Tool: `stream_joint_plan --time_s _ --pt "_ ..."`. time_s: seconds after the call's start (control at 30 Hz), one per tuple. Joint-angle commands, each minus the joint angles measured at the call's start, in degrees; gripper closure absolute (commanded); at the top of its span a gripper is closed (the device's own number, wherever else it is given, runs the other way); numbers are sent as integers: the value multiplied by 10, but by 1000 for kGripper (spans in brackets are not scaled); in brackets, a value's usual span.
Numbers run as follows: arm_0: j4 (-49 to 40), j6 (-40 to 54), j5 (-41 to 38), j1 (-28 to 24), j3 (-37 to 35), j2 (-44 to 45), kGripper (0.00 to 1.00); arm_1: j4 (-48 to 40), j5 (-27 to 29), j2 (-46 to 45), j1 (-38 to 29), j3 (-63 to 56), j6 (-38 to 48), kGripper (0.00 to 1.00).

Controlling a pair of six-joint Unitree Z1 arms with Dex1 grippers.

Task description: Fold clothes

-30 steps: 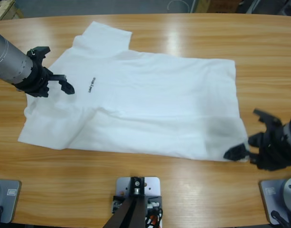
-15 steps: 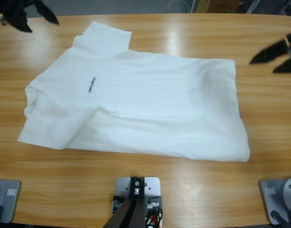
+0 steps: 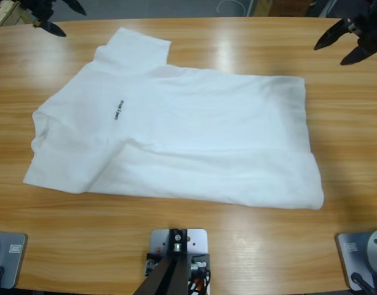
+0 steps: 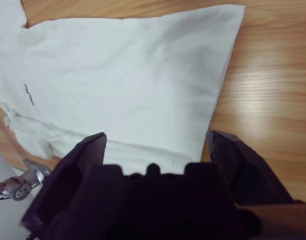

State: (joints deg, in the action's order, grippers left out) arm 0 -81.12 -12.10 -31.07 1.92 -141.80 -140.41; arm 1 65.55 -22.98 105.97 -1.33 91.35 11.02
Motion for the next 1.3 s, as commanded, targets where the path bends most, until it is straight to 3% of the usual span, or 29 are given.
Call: stream_joint_plan --time_s 0.03,0.43,0.73,0.9,1.3 --pt "-60 3 -46 -10 -191 -161 55 -16 6 50 20 -7 -6 184" --pt "-80 13 -95 -12 -335 -224 117 -23 3 81 20 -5 -6 184" --pt "-108 34 -42 -12 -424 -224 168 -27 0 80 20 -10 -7 184" --pt "-99 33 -8 -10 -430 -221 184 -28 -3 84 20 -9 -7 184" --pt "23 1 -33 8 -432 -219 184 -27 -7 89 20 -7 -7 184"
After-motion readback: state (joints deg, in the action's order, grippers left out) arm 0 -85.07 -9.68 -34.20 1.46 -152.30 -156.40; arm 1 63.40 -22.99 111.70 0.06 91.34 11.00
